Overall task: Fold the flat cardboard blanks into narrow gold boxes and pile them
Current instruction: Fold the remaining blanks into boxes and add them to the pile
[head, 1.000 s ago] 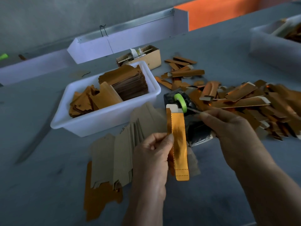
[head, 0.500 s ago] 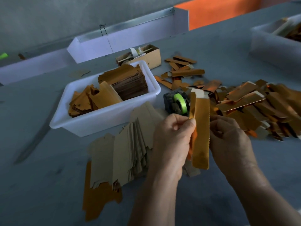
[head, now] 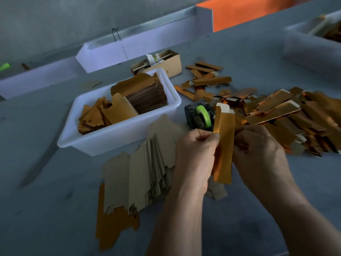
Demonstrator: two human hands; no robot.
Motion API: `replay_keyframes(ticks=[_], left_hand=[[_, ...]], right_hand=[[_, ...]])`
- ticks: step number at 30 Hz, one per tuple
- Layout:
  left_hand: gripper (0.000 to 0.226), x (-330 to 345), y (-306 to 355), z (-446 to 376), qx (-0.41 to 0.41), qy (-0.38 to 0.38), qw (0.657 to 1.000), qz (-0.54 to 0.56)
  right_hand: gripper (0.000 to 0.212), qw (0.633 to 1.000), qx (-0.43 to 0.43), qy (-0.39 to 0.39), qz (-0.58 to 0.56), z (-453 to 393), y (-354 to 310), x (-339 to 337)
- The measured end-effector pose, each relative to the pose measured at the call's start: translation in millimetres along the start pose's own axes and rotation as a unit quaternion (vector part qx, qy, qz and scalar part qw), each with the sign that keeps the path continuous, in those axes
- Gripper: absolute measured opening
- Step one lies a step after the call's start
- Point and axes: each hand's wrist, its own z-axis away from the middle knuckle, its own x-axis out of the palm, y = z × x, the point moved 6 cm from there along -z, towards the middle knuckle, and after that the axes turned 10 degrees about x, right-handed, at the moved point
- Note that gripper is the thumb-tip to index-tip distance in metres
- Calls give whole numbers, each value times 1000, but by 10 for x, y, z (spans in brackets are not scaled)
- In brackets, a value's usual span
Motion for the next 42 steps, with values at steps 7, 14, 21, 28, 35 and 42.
replay_keyframes(ticks=[7, 14, 21, 28, 35, 42], left_hand=[[8, 9, 26, 70, -4, -26, 1000, -1], [7, -76, -9, 279, -28, -56, 994, 87], [9, -108, 13, 352, -11, -67, 990, 123], [7, -128, -15, 391, -3, -58, 991, 119], [9, -108, -12, 410, -4, -84, 987, 134], [15, -113, -4, 417, -3, -120, 982, 145]], right_hand=[[10, 996, 13, -14, -84, 93, 108, -164], [18, 932, 48, -198, -301, 196, -5, -302], [25, 926, -28, -247, -284, 297, -218, -261], [30, 951, -26, -221, -214, 320, -266, -243], [29, 964, 19, -199, -173, 296, -220, -255], [26, 972, 19, -178, -150, 299, -215, -249]])
